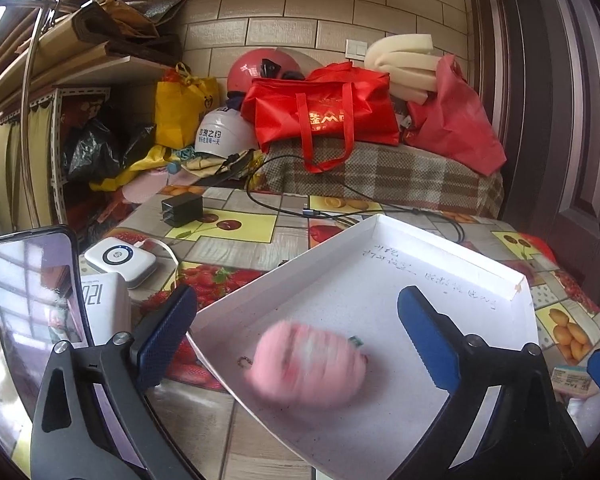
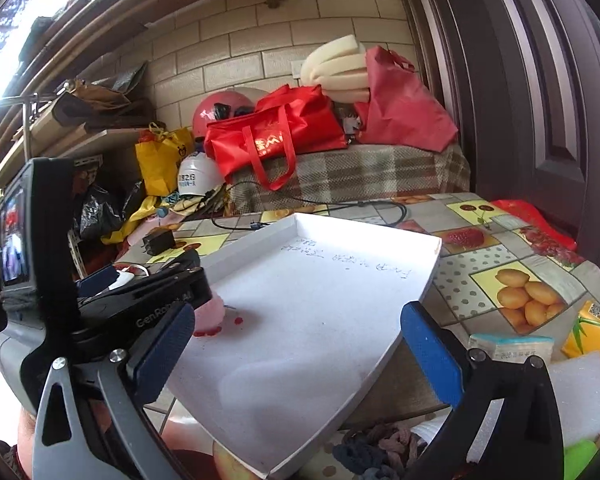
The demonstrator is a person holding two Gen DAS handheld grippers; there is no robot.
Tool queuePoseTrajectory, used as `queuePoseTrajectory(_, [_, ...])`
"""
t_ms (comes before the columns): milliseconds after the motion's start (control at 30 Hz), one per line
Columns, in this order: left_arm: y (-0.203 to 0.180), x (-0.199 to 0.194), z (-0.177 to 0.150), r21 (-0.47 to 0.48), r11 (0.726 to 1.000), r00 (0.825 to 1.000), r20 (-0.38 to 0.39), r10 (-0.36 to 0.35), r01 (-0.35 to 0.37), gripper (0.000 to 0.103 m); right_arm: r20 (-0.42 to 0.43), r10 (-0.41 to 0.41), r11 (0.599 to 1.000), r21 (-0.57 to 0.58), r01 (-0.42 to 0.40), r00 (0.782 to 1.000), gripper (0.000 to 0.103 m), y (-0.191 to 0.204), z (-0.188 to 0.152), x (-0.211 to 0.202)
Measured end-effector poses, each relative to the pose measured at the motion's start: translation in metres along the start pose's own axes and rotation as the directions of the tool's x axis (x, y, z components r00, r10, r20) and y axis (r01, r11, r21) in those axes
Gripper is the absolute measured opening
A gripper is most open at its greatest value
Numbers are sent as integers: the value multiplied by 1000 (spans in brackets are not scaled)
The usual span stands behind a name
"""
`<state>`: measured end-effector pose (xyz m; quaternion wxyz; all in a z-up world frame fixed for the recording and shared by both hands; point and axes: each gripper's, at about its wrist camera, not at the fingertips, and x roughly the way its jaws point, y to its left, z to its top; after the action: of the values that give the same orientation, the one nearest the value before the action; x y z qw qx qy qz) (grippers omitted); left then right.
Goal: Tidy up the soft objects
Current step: 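Grasp the braided rope knot with the left tool while the right tool grasps the yellow juice box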
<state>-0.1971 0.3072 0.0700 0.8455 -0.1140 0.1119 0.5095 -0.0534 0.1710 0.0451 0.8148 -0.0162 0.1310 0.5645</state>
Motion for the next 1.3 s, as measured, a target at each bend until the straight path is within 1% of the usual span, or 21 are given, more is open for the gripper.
queuePoseTrajectory(167, [1,-11,-1,-3,1000,999,51,-6,6,101,21,13,1000,-29,-12,1000,103,3,-1,-9])
queuePoseTrajectory(267, [1,-18,-2,12,999,997,67,-39,38,101,21,24,999,-44,-23,999,103,2,-3,-17])
queuePoseTrajectory(333, [-2,-24,-5,36,997,995,65,-72,69,101,33,28,998,-65,-26,999,103,2,-6,-25])
queuePoseTrajectory(433, [-9,-39,-10,92,990,990,82,-112,105,102,38,34,995,-96,-30,999,103,-1,-10,-39])
queuePoseTrajectory(500, [-14,-49,-14,130,981,985,77,-154,143,102,38,39,994,-99,-35,999,103,-8,-13,-48])
queuePoseTrajectory(567, [-19,-59,-19,162,966,976,58,-211,200,102,39,33,995,-91,-29,999,103,-19,-15,-58])
queuePoseTrajectory(633, [-25,-70,-26,195,943,961,13,-278,270,101,39,22,997,-75,-19,999,103,-35,-15,-67])
queuePoseTrajectory(667, [-28,-74,-28,207,928,949,-14,-315,311,101,44,10,998,-64,-7,999,103,-46,-16,-73])
queuePoseTrajectory(733, [-34,-84,-34,238,887,918,-68,-391,396,101,61,-31,999,-39,34,998,103,-71,-16,-86])
queuePoseTrajectory(767, [-37,-89,-36,253,871,906,-84,-415,422,101,73,-53,998,-18,55,996,103,-85,-15,-93])
queuePoseTrajectory(867, [-46,-103,-47,286,803,853,-166,-495,522,101,92,-143,989,53,139,985,103,-127,-14,-108])
queuePoseTrajectory(900, [-49,-107,-52,294,780,834,-205,-513,552,101,90,-174,983,78,167,981,103,-141,-13,-112])
queuePoseTrajectory(967, [-56,-113,-60,312,745,807,-275,-523,589,101,68,-217,970,126,208,974,103,-167,-13,-115])
queuePoseTrajectory(1000, [-58,-117,-64,320,733,798,-303,-521,601,101,46,-233,962,156,223,971,103,-183,-13,-116])
queuePoseTrajectory(1033, [-60,-120,-68,328,724,791,-334,-513,607,101,24,-245,954,182,237,969,103,-198,-14,-116])
queuePoseTrajectory(1100, [-61,-121,-74,328,718,782,-375,-498,614,101,-6,-253,946,208,249,967,103,-216,-15,-119])
queuePoseTrajectory(1133, [-60,-120,-76,316,714,771,-400,-496,624,101,-28,-258,942,217,258,966,103,-227,-15,-119])
queuePoseTrajectory(1167, [-59,-119,-78,306,714,763,-413,-496,630,101,-42,-261,939,220,264,964,103,-233,-16,-120])
queuePoseTrajectory(1233, [-61,-109,-82,283,728,754,-463,-466,624,100,-84,-244,941,222,256,966,103,-246,-16,-115])
queuePoseTrajectory(1267, [-62,-104,-84,278,733,749,-487,-450,621,97,-105,-232,942,225,250,967,103,-251,-16,-112])
queuePoseTrajectory(1300, [-65,-98,-87,273,736,739,-517,-431,620,94,-130,-226,940,232,251,965,103,-256,-16,-107])
